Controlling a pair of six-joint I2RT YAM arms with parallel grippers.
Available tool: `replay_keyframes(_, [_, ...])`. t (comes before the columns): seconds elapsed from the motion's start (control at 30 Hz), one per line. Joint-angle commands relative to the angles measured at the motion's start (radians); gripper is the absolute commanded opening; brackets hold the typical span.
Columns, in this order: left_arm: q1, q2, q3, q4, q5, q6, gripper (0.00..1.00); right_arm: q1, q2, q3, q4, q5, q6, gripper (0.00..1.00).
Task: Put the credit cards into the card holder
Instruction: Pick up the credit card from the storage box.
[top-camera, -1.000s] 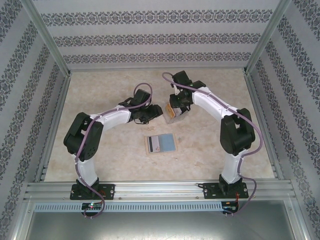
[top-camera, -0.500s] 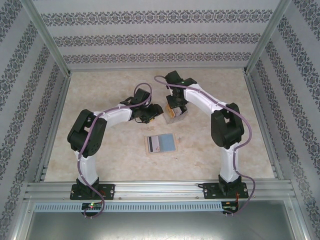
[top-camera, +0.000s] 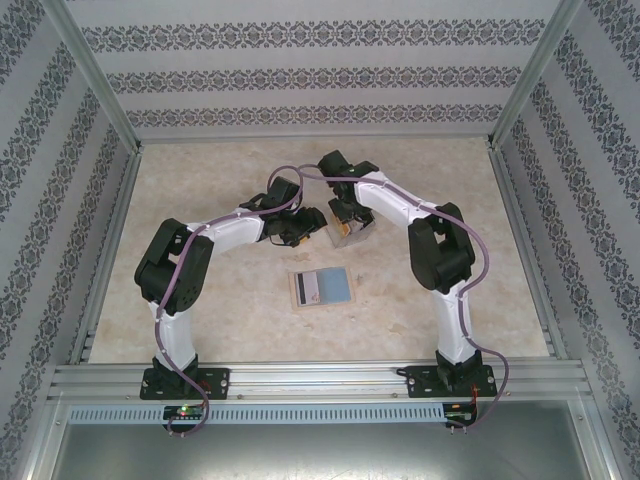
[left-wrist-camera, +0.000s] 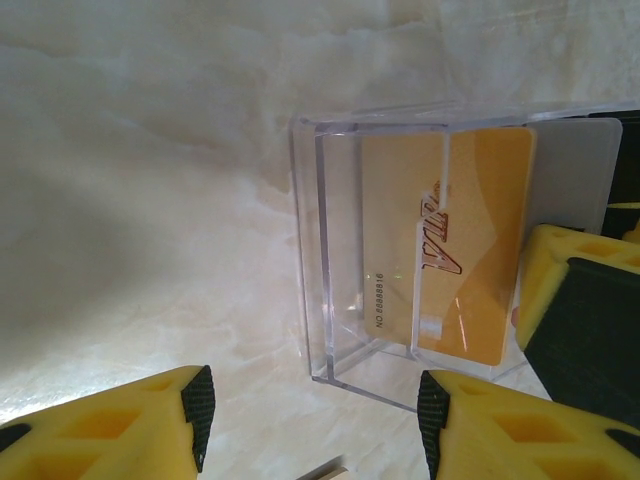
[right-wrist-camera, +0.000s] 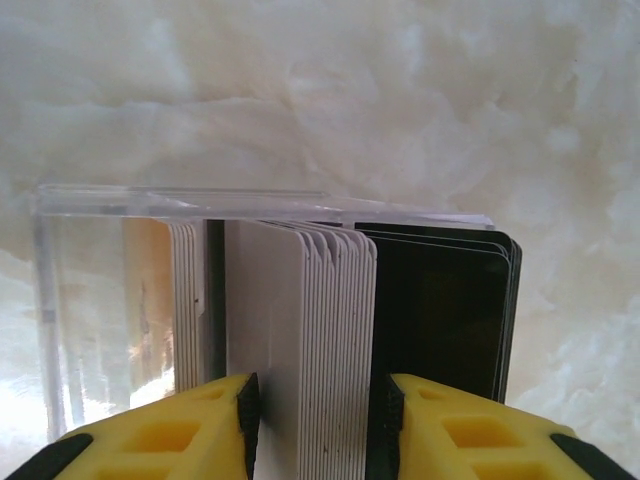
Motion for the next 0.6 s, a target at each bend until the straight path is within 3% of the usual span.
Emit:
replay_keyframes(0.0, [0.011, -0.006, -0.017, 0.026, -0.001, -0.012, 0.58, 0.02, 0.017, 0.016, -0.019, 0.103, -0.022, 0.39])
replay_keyframes(0.57, [0.011, -0.023, -0.029, 0.028, -0.001, -0.011, 0.58, 0.018, -0.041, -0.017, 0.008, 0.143, -0.008, 0.36])
